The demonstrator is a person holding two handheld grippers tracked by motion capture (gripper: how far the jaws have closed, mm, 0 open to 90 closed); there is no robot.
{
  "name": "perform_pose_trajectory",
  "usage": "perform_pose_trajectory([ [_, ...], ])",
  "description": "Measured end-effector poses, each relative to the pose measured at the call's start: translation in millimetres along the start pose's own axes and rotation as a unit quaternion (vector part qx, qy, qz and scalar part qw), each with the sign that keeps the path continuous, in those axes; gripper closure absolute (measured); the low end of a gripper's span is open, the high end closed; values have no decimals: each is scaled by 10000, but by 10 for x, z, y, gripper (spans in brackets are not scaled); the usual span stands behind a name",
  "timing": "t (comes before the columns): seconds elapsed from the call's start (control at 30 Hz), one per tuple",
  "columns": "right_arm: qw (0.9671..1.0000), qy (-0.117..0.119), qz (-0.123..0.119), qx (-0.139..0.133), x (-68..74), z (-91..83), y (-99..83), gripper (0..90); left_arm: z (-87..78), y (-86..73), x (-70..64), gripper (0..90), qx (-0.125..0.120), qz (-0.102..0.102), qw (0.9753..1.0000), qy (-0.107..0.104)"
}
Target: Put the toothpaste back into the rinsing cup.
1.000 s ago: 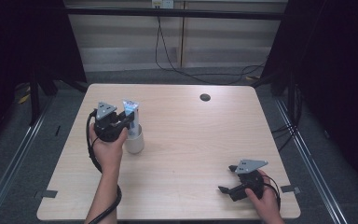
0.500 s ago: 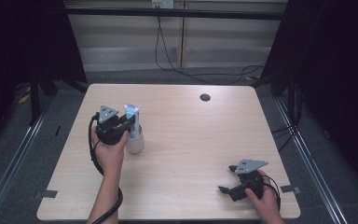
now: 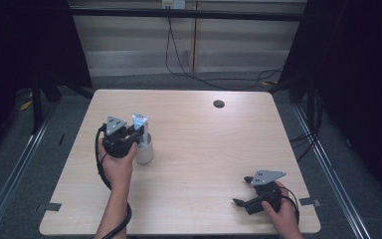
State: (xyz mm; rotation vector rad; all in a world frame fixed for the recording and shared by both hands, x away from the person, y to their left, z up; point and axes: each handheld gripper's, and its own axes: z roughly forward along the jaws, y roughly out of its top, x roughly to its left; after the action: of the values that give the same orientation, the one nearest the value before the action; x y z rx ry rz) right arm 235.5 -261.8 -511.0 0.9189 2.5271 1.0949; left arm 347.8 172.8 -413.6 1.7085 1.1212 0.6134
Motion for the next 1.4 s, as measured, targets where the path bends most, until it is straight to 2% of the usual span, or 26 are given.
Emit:
perform_pose_trajectory([
  [0.37, 10000, -1, 1, 0, 0, 0, 0, 101, -2, -59, -10, 715, -8, 77, 9999, 79],
  [1.3, 10000, 0, 0, 1, 0, 0, 0, 101, 3, -264, -13, 709, 21, 46, 9999, 116],
  [1.4, 10000, -1, 1, 1, 0, 0, 0, 101, 4, -289, -15, 709, 5, -3, 9999, 117],
])
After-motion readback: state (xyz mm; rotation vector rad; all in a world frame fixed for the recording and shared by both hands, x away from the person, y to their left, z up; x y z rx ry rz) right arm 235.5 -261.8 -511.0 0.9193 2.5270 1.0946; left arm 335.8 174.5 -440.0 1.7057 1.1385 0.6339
